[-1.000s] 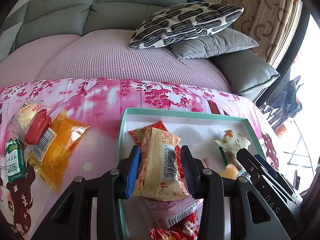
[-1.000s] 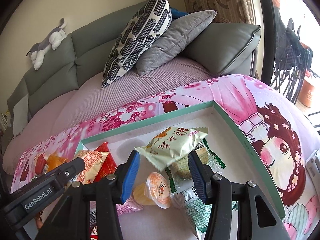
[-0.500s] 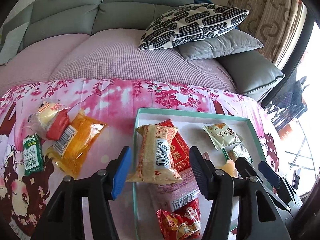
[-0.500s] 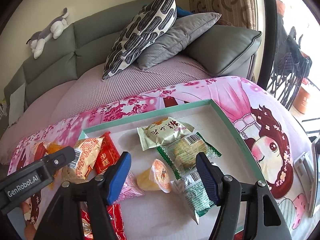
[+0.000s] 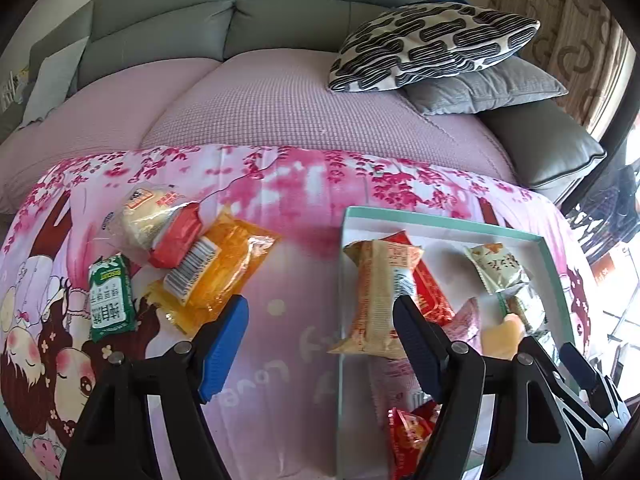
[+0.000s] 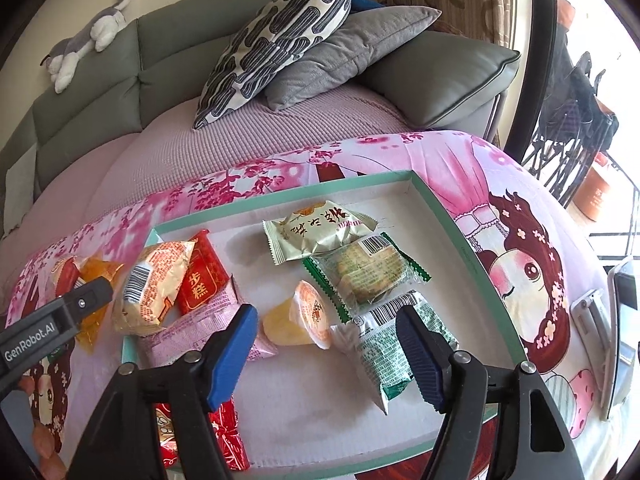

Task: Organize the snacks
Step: 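Withdraw both open grippers from the tray toward the remaining snacks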

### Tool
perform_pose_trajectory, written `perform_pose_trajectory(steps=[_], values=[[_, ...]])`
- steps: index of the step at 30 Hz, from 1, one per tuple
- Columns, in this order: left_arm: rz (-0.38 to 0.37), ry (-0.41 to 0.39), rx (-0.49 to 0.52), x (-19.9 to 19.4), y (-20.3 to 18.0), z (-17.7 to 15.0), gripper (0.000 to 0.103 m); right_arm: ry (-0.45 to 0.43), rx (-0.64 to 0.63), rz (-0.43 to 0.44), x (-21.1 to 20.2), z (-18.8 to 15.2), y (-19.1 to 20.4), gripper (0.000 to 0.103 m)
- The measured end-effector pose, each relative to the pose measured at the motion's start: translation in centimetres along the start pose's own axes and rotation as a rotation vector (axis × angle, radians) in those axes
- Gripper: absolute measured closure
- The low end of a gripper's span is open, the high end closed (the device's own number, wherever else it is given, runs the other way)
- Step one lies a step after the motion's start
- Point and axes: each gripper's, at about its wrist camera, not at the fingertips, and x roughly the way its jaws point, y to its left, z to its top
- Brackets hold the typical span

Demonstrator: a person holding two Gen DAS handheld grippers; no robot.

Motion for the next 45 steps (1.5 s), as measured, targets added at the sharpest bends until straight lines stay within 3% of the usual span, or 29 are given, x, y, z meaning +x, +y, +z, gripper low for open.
perform_pose_trajectory(steps=[2, 5, 13, 36, 45], values=[[0.030, 0.006, 0.005, 0.2, 0.2, 0.0, 0.026, 0.017, 0.001, -0.012, 0.4, -0.1, -0.2, 0.024], [0.056, 0.010, 0.014, 0.5, 0.4, -0.1, 0.014, 0.030, 0.007, -0.025, 0.7, -0.2, -0.4, 0.022], [0.073, 0.022, 0.027, 1.2, 0.7, -0.3, 0.009, 0.025, 0.009, -0.029, 0.9, -0.2, -0.5, 0.002], [0.084, 0.031, -0.007, 0.7, 2.7, -0.5, 0.006, 0.034, -0.027, -0.013, 0.4, -0.4, 0.7, 0.000], [0.122, 0.020, -0.080, -0.6, 6.7, -0.4, 0.006, 0.032, -0.078, 0.022, -0.2, -0.7, 3.5, 0.000]])
